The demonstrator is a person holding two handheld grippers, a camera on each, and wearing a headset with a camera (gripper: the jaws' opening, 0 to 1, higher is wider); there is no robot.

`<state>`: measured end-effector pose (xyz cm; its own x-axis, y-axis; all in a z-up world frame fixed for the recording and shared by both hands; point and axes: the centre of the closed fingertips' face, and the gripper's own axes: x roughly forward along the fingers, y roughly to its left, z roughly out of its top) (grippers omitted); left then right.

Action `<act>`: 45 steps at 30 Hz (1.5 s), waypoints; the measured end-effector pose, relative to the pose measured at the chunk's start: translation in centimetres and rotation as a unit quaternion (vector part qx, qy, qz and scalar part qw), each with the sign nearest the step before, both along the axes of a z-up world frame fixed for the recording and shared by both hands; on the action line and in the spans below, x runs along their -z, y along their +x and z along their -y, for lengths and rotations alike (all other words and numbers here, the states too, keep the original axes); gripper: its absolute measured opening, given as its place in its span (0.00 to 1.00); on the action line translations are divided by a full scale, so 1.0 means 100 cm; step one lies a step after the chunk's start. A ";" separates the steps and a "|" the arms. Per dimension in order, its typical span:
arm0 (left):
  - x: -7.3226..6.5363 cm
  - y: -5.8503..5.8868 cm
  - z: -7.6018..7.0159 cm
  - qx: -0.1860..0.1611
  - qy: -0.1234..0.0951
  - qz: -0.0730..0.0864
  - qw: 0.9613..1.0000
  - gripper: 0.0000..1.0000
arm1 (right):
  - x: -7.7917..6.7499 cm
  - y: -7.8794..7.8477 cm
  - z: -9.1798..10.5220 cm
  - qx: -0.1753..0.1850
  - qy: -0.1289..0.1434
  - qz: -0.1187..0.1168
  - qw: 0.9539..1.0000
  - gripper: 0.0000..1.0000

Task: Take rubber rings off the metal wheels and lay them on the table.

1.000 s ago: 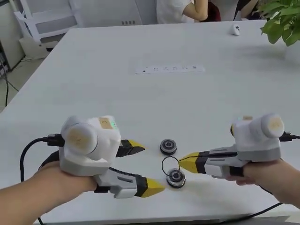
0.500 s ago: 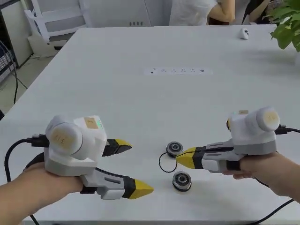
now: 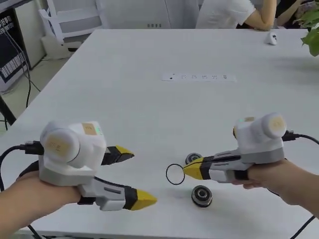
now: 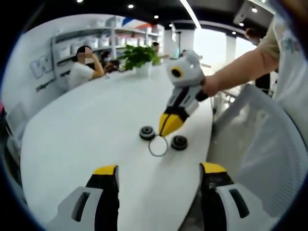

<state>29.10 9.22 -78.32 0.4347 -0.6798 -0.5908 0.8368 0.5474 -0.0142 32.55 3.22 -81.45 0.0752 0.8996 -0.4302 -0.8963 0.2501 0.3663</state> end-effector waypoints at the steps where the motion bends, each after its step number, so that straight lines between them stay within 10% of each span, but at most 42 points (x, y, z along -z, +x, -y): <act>1: 0.000 0.000 -0.001 -0.001 0.000 0.000 1.000 0.69 | 0.001 -0.001 -0.002 -0.002 -0.002 0.000 1.000 0.00; 31: 0.002 0.001 -0.010 -0.017 0.001 -0.005 1.000 0.68 | 0.032 -0.007 -0.015 -0.038 -0.063 0.034 0.997 0.08; 45: 0.001 0.003 -0.003 -0.009 0.002 -0.008 1.000 0.68 | 0.018 -0.001 -0.008 -0.019 -0.045 0.043 0.998 0.24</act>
<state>29.35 9.49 -78.46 0.4378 -0.6687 -0.6010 0.8260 0.5631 -0.0249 32.43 3.99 -83.27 0.0824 0.8609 -0.5021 -0.9328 0.2440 0.2654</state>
